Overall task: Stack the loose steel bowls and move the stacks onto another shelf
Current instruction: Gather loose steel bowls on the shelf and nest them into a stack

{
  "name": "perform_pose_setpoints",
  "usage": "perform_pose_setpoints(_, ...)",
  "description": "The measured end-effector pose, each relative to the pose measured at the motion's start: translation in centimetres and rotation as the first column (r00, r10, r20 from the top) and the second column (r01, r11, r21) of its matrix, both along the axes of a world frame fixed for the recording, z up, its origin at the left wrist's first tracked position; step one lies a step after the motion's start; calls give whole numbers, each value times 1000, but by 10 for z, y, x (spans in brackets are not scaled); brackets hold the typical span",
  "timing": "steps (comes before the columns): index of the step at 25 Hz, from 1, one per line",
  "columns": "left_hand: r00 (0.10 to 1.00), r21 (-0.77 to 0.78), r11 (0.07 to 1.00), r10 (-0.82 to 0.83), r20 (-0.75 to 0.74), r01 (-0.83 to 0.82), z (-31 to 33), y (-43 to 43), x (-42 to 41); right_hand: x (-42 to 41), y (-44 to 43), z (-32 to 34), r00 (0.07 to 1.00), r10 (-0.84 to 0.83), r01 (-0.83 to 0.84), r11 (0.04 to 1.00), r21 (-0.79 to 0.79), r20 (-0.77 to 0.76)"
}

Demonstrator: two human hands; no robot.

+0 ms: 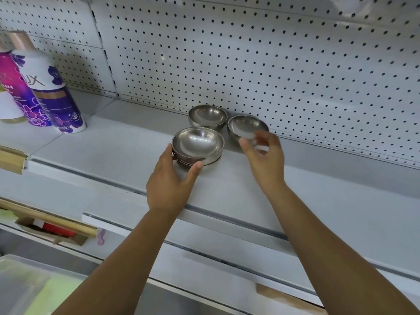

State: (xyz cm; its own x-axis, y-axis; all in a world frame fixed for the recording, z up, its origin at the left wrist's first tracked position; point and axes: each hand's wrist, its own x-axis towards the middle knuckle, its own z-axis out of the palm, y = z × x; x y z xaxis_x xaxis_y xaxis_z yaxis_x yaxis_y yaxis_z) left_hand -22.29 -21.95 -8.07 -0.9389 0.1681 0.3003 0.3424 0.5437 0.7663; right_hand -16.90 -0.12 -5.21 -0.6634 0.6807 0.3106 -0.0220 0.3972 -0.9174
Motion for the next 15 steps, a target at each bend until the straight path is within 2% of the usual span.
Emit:
perform_pose_setpoints(3, 1000, -20, 1000, 2, -8, -2, 2, 1, 1, -5, 24, -4, 992, -118, 117, 993, 30, 52)
perform_pose_setpoints(8, 1000, -41, 999, 12, -18, -13, -1, 1, 0, -22, 50, -4, 936, 7, 28, 995, -92, 351)
perform_pose_setpoints(10, 1000, -44, 999, 17, -23, -18, -1, 1, 1, -26, 55, -4, 927, 42, -4, 995, -100, 373)
perform_pose_setpoints(15, 999, -44, 999, 12, -42, -14, -1, 1, 0, -31, 59, 2, 945, 85, -61, 994, -85, 317)
